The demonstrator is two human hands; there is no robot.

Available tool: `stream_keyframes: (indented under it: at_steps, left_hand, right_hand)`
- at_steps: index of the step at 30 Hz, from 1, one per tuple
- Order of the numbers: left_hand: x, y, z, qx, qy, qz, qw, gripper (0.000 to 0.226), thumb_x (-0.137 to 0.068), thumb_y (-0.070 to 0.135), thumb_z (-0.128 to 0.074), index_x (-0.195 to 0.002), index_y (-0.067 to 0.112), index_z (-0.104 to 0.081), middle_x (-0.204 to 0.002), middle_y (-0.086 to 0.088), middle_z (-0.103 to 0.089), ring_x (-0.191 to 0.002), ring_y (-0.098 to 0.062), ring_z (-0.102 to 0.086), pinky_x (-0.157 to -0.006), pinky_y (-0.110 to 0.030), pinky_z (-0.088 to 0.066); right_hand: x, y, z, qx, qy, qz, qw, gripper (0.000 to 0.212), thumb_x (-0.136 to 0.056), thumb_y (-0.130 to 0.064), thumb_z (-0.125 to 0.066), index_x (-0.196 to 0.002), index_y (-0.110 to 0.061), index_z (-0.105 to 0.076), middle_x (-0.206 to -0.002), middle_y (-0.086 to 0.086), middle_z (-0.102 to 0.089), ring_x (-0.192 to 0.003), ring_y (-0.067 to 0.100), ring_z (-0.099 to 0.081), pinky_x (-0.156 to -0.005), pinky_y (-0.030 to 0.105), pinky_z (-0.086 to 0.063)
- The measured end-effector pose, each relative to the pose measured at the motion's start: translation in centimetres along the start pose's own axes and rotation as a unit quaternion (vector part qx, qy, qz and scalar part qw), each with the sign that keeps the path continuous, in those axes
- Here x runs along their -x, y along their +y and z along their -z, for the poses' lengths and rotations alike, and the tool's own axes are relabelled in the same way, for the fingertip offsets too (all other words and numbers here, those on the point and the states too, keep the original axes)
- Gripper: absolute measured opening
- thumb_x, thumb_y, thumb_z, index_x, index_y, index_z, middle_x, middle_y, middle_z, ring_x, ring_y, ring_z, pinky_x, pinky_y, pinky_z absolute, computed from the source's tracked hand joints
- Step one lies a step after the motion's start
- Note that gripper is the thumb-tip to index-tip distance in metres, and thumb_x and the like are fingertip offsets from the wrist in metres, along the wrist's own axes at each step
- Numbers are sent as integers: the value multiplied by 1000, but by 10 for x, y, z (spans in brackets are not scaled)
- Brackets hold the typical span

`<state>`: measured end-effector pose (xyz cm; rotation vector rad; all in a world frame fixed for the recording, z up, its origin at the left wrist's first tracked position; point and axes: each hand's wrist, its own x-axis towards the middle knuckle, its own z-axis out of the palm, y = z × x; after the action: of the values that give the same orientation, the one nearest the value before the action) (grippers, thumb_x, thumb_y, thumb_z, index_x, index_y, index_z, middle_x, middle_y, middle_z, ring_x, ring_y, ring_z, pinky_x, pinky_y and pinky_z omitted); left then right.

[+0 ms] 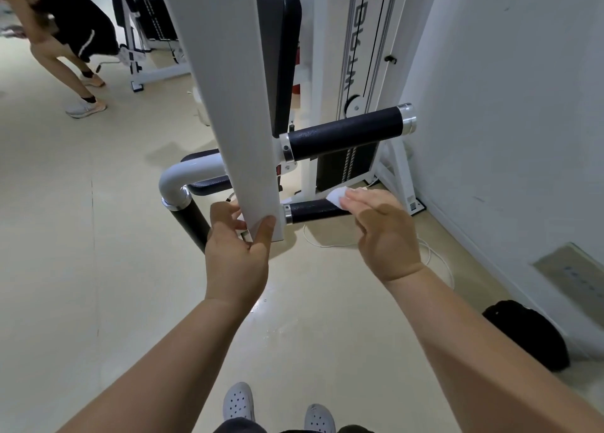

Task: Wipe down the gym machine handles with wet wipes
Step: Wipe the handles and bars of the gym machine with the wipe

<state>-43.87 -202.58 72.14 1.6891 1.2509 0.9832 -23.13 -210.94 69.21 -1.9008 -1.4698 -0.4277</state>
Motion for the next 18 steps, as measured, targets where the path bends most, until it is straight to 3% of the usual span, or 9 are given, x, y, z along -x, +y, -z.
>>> stream_keyframes:
  at_steps: [3,6,9,11,14,16,18]
  left_hand:
    - [-2,1,-1,6,0,2,1000,34,-93,30,-69,-105,34,-38,-108,0,-61,-86,-28,-67,-66,-24,-46]
    - [-3,4,-1,0,2,-5,1000,35,-94,27,-69,-107,31,-37,-105,3,-58,-94,-23,-63,-66,-19,-44]
    - [-3,4,0,-8,-4,-6,1000,35,-94,26,-69,-108,30,-37,-100,11,-56,-94,-21,-62,-66,-20,-44]
    - [-4,4,2,-15,-7,-9,1000,36,-93,26,-70,-109,30,-37,-100,10,-56,-95,-20,-60,-66,-20,-44]
    - [-1,4,3,-25,-4,-11,1000,35,-93,27,-69,-107,29,-37,-101,1,-58,-97,-22,-60,-68,-24,-44]
    - [2,3,4,-29,0,-13,999,35,-93,29,-69,-106,29,-36,-99,-1,-58,-95,-24,-60,-68,-28,-43]
    - [4,3,5,-38,-3,-18,999,35,-93,30,-69,-105,29,-36,-97,0,-58,-91,-25,-61,-67,-30,-43]
  right_hand:
    - [-6,-24,-9,-34,-31,-22,999,41,-87,-6,-49,-118,-15,-74,-117,4,-73,-110,27,-66,-98,42,-53]
    - [-18,-55,-3,-74,-155,64,983,45,-92,-15,-37,-118,-15,-74,-122,0,-70,-114,20,-63,-99,34,-50]
    - [-47,-37,12,-16,-253,88,963,42,-97,-22,-36,-121,-31,-69,-103,-11,-60,-103,15,-55,-86,25,-39]
    - [-57,-19,21,21,-283,27,959,35,-97,-12,-48,-116,-34,-69,-93,-12,-62,-95,20,-58,-81,31,-45]
    - [-58,-22,30,-12,-280,-29,960,33,-99,-15,-51,-117,-34,-71,-98,-8,-69,-94,19,-61,-89,36,-51]
    - [-71,-46,20,-5,-359,-35,933,37,-102,-16,-47,-123,-39,-67,-101,-10,-65,-99,20,-61,-91,32,-48]
    - [-89,-69,5,22,-452,-51,890,45,-103,-11,-43,-134,-41,-58,-117,-9,-65,-113,24,-61,-102,35,-47]
